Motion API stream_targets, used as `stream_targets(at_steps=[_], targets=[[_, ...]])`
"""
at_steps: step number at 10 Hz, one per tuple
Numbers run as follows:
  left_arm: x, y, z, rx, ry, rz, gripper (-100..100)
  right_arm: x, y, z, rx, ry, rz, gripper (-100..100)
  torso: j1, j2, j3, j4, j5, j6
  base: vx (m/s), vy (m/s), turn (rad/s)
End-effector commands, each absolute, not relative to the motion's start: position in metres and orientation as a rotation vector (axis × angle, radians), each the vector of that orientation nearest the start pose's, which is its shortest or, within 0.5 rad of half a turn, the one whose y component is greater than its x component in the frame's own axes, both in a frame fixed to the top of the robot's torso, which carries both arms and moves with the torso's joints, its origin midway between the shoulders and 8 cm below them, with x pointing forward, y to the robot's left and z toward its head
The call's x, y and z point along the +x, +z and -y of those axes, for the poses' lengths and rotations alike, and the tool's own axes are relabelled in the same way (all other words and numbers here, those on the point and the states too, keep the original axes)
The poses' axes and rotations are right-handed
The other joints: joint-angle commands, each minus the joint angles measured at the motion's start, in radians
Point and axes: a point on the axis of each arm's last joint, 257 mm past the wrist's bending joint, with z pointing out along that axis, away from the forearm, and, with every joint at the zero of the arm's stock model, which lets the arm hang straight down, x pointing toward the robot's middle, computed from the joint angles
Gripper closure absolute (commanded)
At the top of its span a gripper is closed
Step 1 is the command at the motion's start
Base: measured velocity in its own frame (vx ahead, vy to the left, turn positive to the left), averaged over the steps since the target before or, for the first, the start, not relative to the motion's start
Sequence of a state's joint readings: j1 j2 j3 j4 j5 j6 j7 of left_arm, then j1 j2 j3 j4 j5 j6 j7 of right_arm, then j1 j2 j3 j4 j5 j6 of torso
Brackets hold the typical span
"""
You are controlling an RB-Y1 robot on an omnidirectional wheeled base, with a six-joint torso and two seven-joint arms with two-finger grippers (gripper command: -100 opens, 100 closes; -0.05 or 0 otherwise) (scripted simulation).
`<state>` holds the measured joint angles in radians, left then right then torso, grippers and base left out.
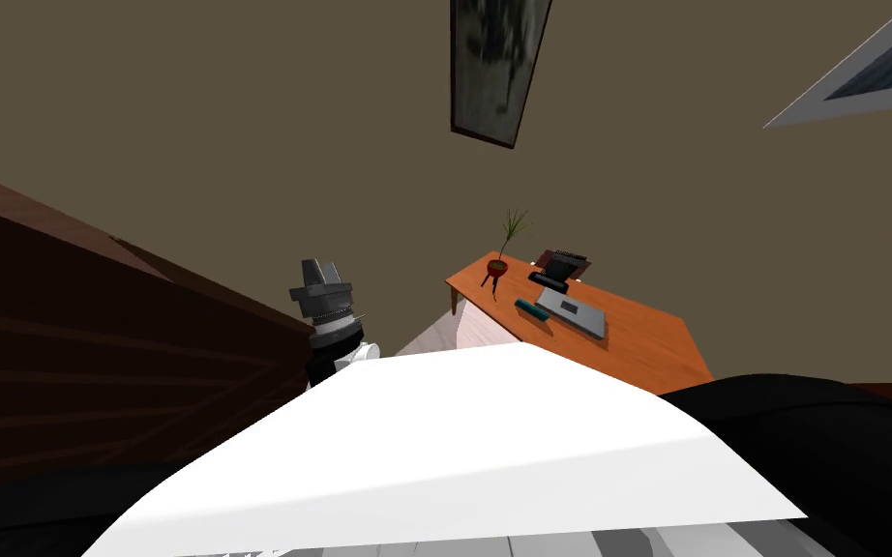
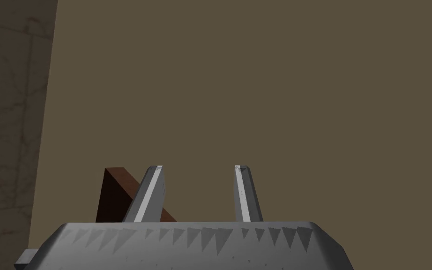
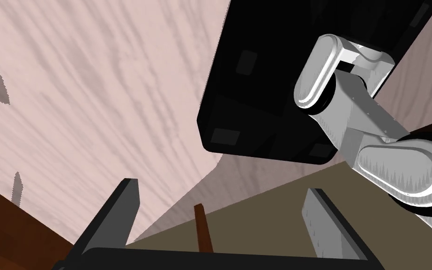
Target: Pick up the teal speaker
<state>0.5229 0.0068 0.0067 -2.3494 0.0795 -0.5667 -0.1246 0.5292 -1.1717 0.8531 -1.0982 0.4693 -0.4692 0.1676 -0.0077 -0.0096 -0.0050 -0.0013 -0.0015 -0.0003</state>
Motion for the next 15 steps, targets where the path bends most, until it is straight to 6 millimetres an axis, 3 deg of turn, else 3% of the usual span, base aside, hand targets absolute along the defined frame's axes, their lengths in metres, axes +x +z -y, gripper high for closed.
stream_targets(at_steps=[1, 2, 6, 7, 8, 10, 11, 13, 15], targets=[[0.314, 0.06, -0.288, -0.566, -1.244, -0.516, 0, -0.056, -0.526, 0.496, -0.335, 0.317, -3.013, -100, 0.0, 0.0, 0.0, 0.0, 0.0, 0.0, 0.068, -0.08, 0.186], [0.314, 0.06, -0.288, -0.566, -1.244, -0.516, 0, -0.057, -0.526, 0.5, -0.333, 0.306, -3.018, -100, 0.001, 0.001, 0.0, 0.0, 0.0, 0.001, 0.021, -0.043, -0.01], [0.314, 0.06, -0.288, -0.566, -1.244, -0.517, 0, -0.048, -0.498, 0.6, -0.403, 0.055, -3.095, -100, -0.004, -0.003, -0.002, -0.001, -0.001, 0.0, 0.118, -0.121, 0.356], [0.314, 0.06, -0.288, -0.566, -1.244, -0.517, 0, -0.043, -0.501, 0.589, -0.41, 0.089, -3.082, -100, -0.006, -0.007, -0.004, -0.001, -0.001, -0.001, 0.12, -0.145, 0.226], [0.314, 0.06, -0.288, -0.566, -1.244, -0.517, 0, -0.047, -0.499, 0.597, -0.405, 0.064, -3.091, -100, -0.003, -0.005, -0.003, -0.001, -0.002, 0.001, 0.047, -0.035, 0.004], [0.314, 0.06, -0.288, -0.566, -1.244, -0.516, 0, -0.034, -0.487, 0.629, -0.412, -0.025, -3.098, -100, 0.006, 0.0, 0.0, 0.0, 0.001, 0.001, 0.084, -0.028, 0.264], [0.314, 0.06, -0.288, -0.566, -1.244, -0.516, 0, -0.034, -0.486, 0.63, -0.411, -0.027, -3.098, -100, 0.005, -0.003, -0.002, -0.001, 0.001, 0.001, 0.092, -0.064, 0.14], [0.314, 0.06, -0.288, -0.566, -1.244, -0.516, 0, -0.017, -0.48, 0.645, -0.41, -0.067, -3.088, -100, 0.004, -0.002, -0.001, -0.001, 0.0, 0.001, 0.096, -0.057, 0.218], [0.314, 0.06, -0.288, -0.566, -1.244, -0.516, 0, 0.004, -0.481, 0.644, -0.404, -0.058, -3.061, -100, 0.005, -0.005, -0.003, -0.001, 0.0, 0.001, 0.16, -0.035, 0.286]])
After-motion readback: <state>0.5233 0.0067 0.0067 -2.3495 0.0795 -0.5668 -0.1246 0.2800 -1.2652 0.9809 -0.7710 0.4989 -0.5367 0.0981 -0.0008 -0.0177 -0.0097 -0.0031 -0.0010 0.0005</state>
